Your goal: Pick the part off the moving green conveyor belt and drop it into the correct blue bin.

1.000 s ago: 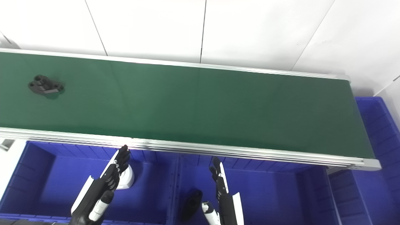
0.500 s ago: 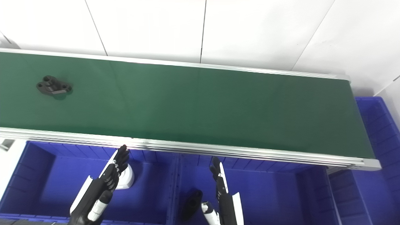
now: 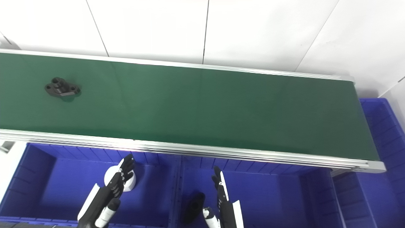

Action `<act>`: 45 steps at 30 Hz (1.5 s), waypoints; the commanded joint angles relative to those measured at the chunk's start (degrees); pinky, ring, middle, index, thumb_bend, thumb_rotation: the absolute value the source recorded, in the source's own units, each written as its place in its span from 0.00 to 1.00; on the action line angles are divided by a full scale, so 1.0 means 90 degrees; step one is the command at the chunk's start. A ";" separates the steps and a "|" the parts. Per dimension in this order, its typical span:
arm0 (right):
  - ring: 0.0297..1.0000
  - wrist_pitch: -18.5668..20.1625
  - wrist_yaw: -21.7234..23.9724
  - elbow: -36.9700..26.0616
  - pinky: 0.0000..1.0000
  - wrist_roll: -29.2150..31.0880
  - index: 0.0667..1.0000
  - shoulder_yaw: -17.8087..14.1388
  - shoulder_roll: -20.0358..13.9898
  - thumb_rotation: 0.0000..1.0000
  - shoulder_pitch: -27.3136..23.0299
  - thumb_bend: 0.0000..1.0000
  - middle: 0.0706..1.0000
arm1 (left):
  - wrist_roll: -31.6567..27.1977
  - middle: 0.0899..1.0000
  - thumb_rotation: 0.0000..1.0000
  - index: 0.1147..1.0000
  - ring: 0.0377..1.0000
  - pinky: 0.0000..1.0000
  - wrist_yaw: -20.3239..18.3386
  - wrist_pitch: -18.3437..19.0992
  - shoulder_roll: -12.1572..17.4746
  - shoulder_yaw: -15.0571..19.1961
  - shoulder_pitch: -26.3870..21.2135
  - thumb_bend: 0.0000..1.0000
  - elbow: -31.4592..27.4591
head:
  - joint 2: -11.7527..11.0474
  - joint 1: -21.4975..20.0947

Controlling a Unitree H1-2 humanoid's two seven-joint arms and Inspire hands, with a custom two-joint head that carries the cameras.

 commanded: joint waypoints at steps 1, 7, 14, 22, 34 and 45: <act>0.97 -0.0378 -0.0026 -0.0029 0.98 0.0088 1.00 0.0048 -0.0016 1.00 -0.0053 0.89 1.00 | 0.0075 1.00 0.93 1.00 0.98 0.96 0.0083 -0.0407 -0.0101 -0.0039 -0.0077 0.93 0.0055 | -0.0086 0.0146; 0.97 -0.0380 -0.0017 0.0095 1.00 0.0220 1.00 -0.0010 -0.0174 0.98 -0.0131 0.87 1.00 | 0.0461 1.00 0.94 1.00 0.94 0.88 0.0259 -0.0690 -0.0221 -0.0078 -0.0163 0.89 0.0414 | -0.0260 0.0436; 0.98 -0.0380 -0.0016 0.0150 1.00 0.0315 1.00 0.0025 -0.0276 0.95 -0.0145 0.84 1.00 | 0.0710 0.96 0.96 1.00 0.90 0.82 0.0394 -0.0855 -0.0215 -0.0108 -0.0177 0.86 0.0551 | -0.0362 0.0557; 0.99 -0.0380 0.0027 0.0273 1.00 0.0401 1.00 0.0052 -0.0225 0.83 -0.0207 0.80 1.00 | 0.0755 0.95 0.97 1.00 0.89 0.79 0.0410 -0.0869 -0.0146 -0.0066 -0.0231 0.86 0.0629 | -0.0416 0.0518; 0.99 -0.0380 0.0173 0.0462 1.00 0.0616 1.00 -0.0017 -0.0323 0.72 -0.0422 0.78 1.00 | 0.0664 0.96 0.95 1.00 0.89 0.80 0.0400 -0.0971 -0.0263 -0.0130 -0.0452 0.85 0.1031 | -0.0704 0.0661; 0.98 -0.0348 0.0509 0.0244 1.00 0.0720 1.00 -0.0195 -0.0301 0.66 -0.0339 0.79 1.00 | 0.0228 1.00 0.91 1.00 0.94 0.86 0.0217 -0.0982 -0.0255 -0.0265 -0.0525 0.84 0.1157 | -0.0757 0.0905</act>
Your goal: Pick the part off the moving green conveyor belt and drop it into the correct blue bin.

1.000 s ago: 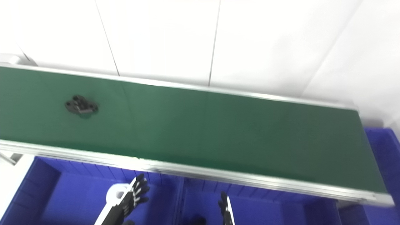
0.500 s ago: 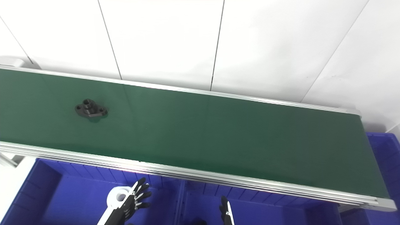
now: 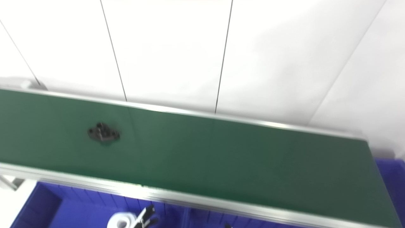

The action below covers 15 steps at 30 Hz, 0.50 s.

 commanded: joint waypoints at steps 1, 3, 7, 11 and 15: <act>0.98 -0.0299 0.0115 -0.0282 1.00 0.0020 1.00 -0.0028 0.0067 0.66 0.0129 0.79 1.00 | -0.0125 1.00 0.90 1.00 0.94 0.86 -0.0040 -0.0205 0.0003 -0.0019 0.0024 0.84 -0.0166 | 0.0024 0.0004; 0.98 -0.0288 0.0150 -0.0331 1.00 0.0010 1.00 -0.0052 0.0078 0.66 0.0159 0.79 1.00 | -0.0120 1.00 0.91 1.00 0.94 0.86 -0.0038 -0.0169 0.0014 -0.0036 0.0049 0.84 -0.0214 | 0.0070 0.0013; 0.97 -0.0245 0.0238 -0.0444 1.00 -0.0031 1.00 -0.0086 0.0075 0.66 0.0225 0.79 1.00 | -0.0025 1.00 0.91 1.00 0.93 0.86 0.0018 -0.0108 0.0003 -0.0060 0.0101 0.85 -0.0317 | 0.0155 0.0004; 0.96 -0.0266 0.0294 -0.0601 1.00 -0.0110 1.00 -0.0126 0.0054 0.61 0.0299 0.76 0.99 | 0.0007 1.00 0.92 1.00 0.93 0.84 0.0012 -0.0015 -0.0016 -0.0105 0.0147 0.85 -0.0440 | 0.0215 -0.0021; 0.95 -0.0323 0.0242 -0.0950 0.99 -0.0293 1.00 -0.0169 -0.0011 0.58 0.0395 0.77 0.98 | 0.0044 1.00 0.91 1.00 0.93 0.84 0.0008 0.0019 -0.0043 -0.0169 0.0204 0.84 -0.0537 | 0.0346 -0.0005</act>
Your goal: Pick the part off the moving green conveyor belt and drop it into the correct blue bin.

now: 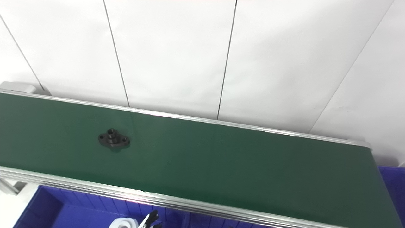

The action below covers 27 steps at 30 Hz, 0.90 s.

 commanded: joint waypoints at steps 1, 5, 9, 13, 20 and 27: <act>0.94 -0.0325 -0.0040 -0.0406 0.98 -0.0161 1.00 -0.0033 -0.0011 0.58 0.0113 0.78 0.98 | 0.0018 1.00 0.91 1.00 0.93 0.84 0.0012 -0.0037 -0.0067 -0.0058 0.0075 0.85 -0.0212 | 0.0060 0.0034; 0.93 -0.0292 -0.0136 -0.0934 0.93 -0.0589 1.00 -0.0140 0.0033 0.59 0.0209 0.82 0.97 | 0.0052 1.00 0.91 1.00 0.94 0.82 0.0035 -0.0020 -0.0128 -0.0089 0.0113 0.84 -0.0283 | 0.0170 0.0058; 0.93 -0.0095 -0.0086 -0.1516 0.93 -0.0972 0.99 -0.0212 0.0173 0.58 0.0047 0.86 0.97 | 0.0035 1.00 0.90 1.00 0.95 0.83 0.0029 0.0021 -0.0187 -0.0102 0.0135 0.85 -0.0328 | 0.0214 0.0047; 0.92 0.0272 0.0006 -0.2015 0.90 -0.1476 0.98 -0.0295 0.0426 0.59 -0.0576 0.91 0.95 | 0.0029 1.00 0.90 1.00 0.96 0.84 0.0025 0.0065 -0.0210 -0.0120 0.0109 0.86 -0.0330 | 0.0222 0.0007; 0.93 0.1215 0.0349 -0.2087 0.88 -0.2126 0.99 -0.0463 0.0634 0.74 -0.2411 0.91 0.97 | 0.0084 1.00 0.88 1.00 0.98 0.84 0.0061 0.0044 -0.0281 -0.0139 0.0019 0.88 -0.0207 | 0.0160 0.0041; 0.89 0.2392 0.0833 -0.1713 0.77 -0.3153 0.97 -0.0585 0.0472 0.87 -0.4052 0.85 0.94 | 0.0145 1.00 0.88 1.00 0.94 0.84 0.0136 -0.0106 -0.0381 -0.0147 -0.0051 0.88 -0.0036 | 0.0108 0.0094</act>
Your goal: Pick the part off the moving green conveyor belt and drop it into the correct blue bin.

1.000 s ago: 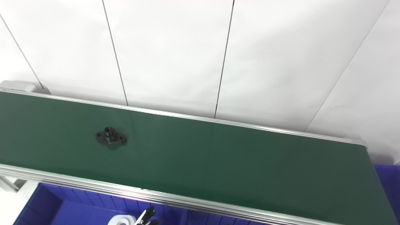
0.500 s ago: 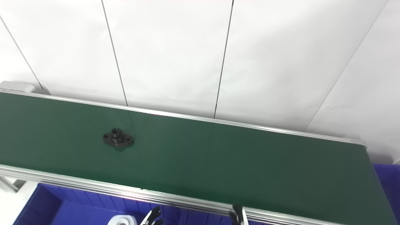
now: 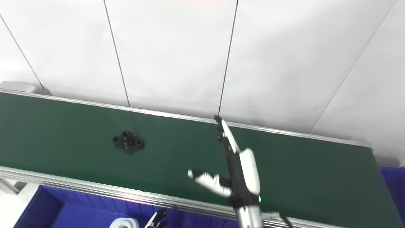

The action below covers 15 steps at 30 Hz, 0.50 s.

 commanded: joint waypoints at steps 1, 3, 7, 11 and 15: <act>0.89 0.0316 0.0146 0.0107 0.76 -0.0354 0.97 0.0025 -0.0035 0.87 -0.0501 0.85 0.93 | 0.0035 1.00 0.88 1.00 0.94 0.84 0.0072 -0.0283 -0.0054 -0.0048 -0.0038 0.88 -0.0022 | -0.0029 0.0040; 0.87 0.0493 0.0215 0.0335 0.73 -0.0521 0.96 0.0059 -0.0071 0.81 -0.0817 0.89 0.94 | 0.0088 1.00 0.88 1.00 0.94 0.82 0.0091 -0.0317 -0.0080 -0.0060 -0.0060 0.87 0.0027 | -0.0040 0.0084; 0.86 0.0663 0.0221 0.1136 0.72 -0.0878 0.96 0.0209 -0.0114 0.77 -0.1582 0.94 0.94 | 0.0134 1.00 0.88 1.00 0.93 0.82 0.0116 -0.0385 -0.0093 -0.0096 -0.0091 0.86 0.0105 | -0.0025 0.0134; 0.84 0.0927 0.0234 0.1980 0.71 -0.1200 0.96 0.0389 -0.0101 0.73 -0.2327 1.00 0.92 | 0.0125 1.00 0.87 1.00 0.95 0.81 0.0116 -0.0440 -0.0123 -0.0149 -0.0091 0.85 0.0151 | -0.0019 0.0181; 0.84 0.1156 0.0188 0.2737 0.74 -0.1598 0.94 0.0710 -0.0059 0.73 -0.2922 0.98 0.91 | 0.0017 1.00 0.85 1.00 0.99 0.90 0.0035 -0.0431 -0.0141 -0.0240 -0.0097 0.86 0.0191 | -0.0001 0.0272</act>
